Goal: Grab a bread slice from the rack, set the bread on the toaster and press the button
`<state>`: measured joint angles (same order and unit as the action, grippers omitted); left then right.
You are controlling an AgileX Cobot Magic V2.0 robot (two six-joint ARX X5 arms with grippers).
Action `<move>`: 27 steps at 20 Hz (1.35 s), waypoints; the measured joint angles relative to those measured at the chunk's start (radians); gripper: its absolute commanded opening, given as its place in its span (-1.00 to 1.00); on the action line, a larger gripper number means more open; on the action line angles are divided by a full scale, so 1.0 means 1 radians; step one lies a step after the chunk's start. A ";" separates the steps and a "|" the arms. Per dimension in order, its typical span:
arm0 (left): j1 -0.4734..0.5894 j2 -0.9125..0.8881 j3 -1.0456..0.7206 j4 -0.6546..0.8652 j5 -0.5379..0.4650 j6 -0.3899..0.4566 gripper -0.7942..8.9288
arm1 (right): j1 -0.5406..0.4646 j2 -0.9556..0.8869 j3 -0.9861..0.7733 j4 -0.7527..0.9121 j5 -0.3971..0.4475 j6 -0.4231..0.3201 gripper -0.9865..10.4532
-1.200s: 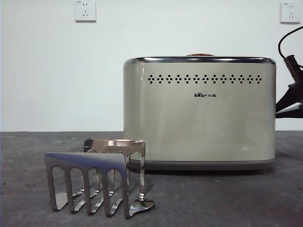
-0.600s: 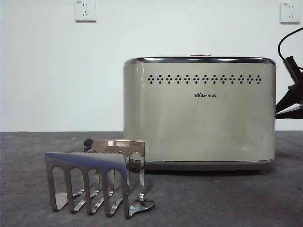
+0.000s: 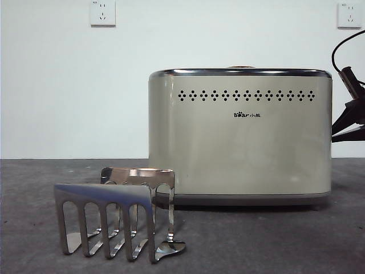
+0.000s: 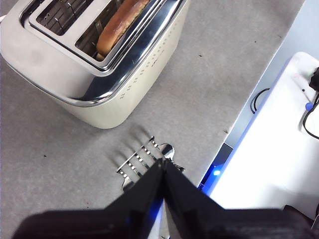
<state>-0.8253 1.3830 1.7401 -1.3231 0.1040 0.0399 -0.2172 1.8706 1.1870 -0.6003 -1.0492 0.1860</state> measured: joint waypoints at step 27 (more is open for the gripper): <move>0.000 0.000 0.000 0.000 0.000 0.004 -0.84 | 0.000 -0.608 0.499 -0.462 0.468 -0.130 -0.83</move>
<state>-0.8249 1.3830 1.7401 -1.3231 0.1040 0.0441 -0.2169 1.2621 1.6863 -1.0618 -0.5808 0.0555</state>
